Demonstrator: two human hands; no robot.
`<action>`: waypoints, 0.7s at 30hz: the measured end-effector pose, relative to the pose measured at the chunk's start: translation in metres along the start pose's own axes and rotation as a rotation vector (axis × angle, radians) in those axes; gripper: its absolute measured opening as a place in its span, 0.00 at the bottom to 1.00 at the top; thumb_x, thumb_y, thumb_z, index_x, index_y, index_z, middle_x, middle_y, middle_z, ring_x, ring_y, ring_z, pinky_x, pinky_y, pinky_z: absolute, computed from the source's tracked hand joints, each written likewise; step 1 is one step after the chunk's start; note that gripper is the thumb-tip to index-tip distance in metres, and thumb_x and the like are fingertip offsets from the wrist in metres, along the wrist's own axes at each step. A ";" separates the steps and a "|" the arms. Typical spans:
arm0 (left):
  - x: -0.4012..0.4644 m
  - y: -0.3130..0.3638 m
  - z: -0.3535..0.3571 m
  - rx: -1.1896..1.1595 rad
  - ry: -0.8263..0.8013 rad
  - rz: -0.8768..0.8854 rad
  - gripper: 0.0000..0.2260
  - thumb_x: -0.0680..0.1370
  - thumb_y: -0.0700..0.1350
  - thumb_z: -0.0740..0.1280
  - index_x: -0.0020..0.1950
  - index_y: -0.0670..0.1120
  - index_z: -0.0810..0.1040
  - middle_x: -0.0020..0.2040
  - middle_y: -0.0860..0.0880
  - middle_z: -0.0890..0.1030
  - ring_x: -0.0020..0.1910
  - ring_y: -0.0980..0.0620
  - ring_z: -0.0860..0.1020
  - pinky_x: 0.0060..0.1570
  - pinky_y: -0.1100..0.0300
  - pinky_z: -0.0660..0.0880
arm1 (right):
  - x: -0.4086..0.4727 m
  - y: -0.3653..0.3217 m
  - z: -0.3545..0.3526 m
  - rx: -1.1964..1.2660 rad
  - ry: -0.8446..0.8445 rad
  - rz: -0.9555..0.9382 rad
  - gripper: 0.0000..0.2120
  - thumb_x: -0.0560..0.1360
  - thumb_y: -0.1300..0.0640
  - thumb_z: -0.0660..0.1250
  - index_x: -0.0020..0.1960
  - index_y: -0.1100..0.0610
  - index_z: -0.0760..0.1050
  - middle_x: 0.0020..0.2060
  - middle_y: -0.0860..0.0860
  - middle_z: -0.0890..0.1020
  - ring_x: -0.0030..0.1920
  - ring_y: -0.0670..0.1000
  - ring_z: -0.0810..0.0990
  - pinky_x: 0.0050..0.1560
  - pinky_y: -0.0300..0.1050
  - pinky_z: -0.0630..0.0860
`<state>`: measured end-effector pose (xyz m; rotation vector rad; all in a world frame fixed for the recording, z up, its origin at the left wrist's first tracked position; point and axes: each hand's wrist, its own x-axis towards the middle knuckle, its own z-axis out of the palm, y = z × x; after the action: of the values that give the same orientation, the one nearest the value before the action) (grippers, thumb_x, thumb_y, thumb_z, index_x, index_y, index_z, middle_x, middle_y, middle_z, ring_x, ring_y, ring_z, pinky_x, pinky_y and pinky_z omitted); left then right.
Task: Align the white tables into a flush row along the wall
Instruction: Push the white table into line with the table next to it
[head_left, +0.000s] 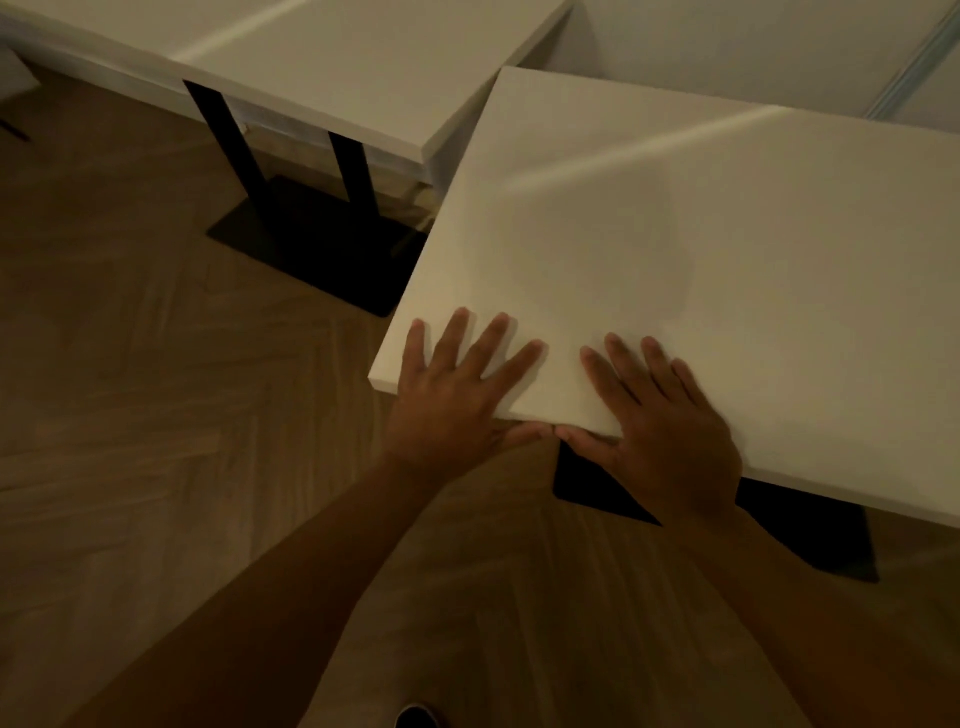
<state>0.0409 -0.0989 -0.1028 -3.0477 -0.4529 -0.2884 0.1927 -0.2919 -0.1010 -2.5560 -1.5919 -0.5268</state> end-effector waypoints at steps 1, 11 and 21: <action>0.000 -0.001 -0.001 -0.002 0.001 0.003 0.39 0.75 0.77 0.48 0.82 0.58 0.56 0.82 0.45 0.58 0.80 0.35 0.56 0.71 0.28 0.55 | 0.001 -0.001 0.000 0.006 -0.006 -0.003 0.38 0.79 0.28 0.51 0.79 0.53 0.63 0.76 0.57 0.67 0.75 0.64 0.66 0.71 0.63 0.67; 0.010 -0.013 -0.004 -0.025 -0.026 0.025 0.38 0.76 0.77 0.41 0.82 0.61 0.51 0.83 0.47 0.54 0.81 0.36 0.52 0.73 0.29 0.53 | 0.010 -0.002 0.002 -0.051 0.008 -0.018 0.37 0.79 0.29 0.50 0.78 0.54 0.65 0.75 0.57 0.69 0.73 0.66 0.68 0.71 0.63 0.67; 0.023 -0.022 -0.006 -0.049 -0.059 0.032 0.37 0.76 0.76 0.40 0.81 0.62 0.49 0.83 0.47 0.54 0.81 0.37 0.51 0.73 0.29 0.51 | 0.024 -0.003 0.001 -0.014 -0.037 0.022 0.38 0.79 0.28 0.52 0.77 0.54 0.67 0.74 0.57 0.71 0.73 0.64 0.69 0.68 0.64 0.70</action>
<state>0.0547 -0.0720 -0.0925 -3.1151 -0.4053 -0.2114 0.1998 -0.2700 -0.0939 -2.6052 -1.5754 -0.4931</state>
